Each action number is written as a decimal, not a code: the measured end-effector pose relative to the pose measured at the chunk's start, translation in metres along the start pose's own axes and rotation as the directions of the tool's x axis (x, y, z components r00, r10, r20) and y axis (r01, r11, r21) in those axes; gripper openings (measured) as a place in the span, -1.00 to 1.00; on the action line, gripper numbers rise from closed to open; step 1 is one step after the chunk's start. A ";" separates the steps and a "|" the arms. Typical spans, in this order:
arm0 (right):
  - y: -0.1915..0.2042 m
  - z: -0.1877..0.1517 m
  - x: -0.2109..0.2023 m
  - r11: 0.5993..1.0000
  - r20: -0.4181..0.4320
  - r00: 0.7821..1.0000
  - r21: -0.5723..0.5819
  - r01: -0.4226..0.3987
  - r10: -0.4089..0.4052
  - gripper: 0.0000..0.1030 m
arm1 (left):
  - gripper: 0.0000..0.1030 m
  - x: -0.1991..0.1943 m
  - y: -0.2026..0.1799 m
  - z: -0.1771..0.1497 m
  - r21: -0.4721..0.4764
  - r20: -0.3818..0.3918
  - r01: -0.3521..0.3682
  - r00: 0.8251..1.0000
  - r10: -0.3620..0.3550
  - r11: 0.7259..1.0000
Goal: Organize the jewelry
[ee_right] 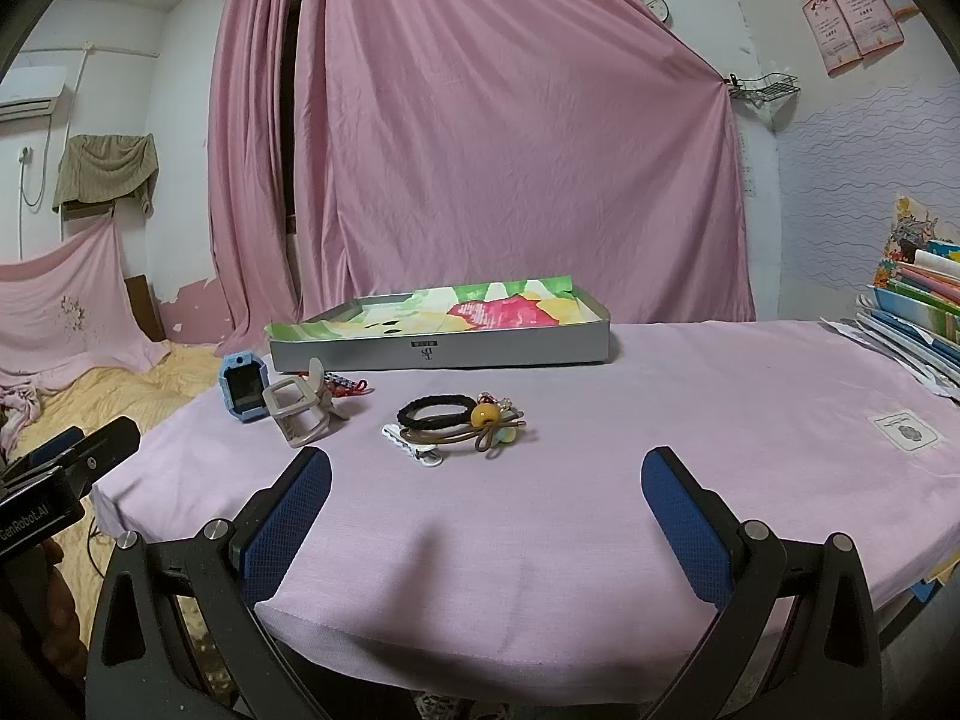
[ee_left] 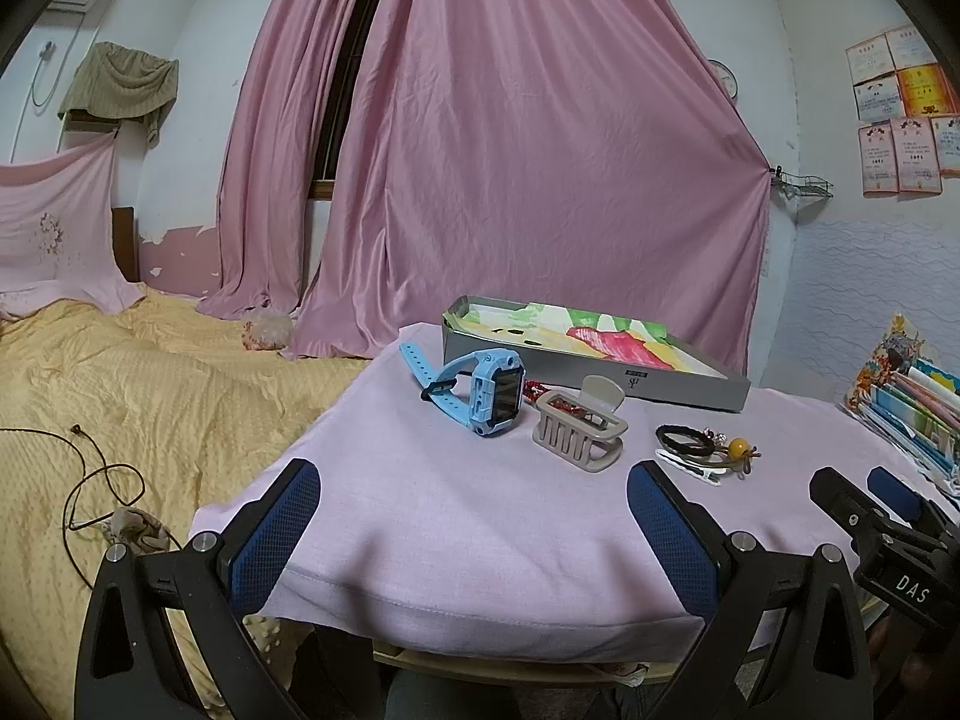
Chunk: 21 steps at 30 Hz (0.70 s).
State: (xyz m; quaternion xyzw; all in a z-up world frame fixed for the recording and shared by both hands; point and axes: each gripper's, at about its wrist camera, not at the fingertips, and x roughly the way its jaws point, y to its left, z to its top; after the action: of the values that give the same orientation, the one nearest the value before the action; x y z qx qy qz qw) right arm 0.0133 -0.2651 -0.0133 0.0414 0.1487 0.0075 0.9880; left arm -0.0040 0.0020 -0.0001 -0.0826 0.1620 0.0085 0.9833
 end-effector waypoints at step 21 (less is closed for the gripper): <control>-0.001 0.000 -0.001 1.000 0.003 1.000 0.004 0.001 -0.001 0.98 | 0.99 -0.003 0.000 0.003 0.000 -0.005 0.005 1.000 -0.005 1.000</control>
State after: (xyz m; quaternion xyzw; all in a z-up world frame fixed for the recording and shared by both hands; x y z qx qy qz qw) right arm 0.0124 -0.2663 -0.0129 0.0433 0.1471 0.0066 0.9882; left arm -0.0059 0.0024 0.0035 -0.0831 0.1644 0.0059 0.9829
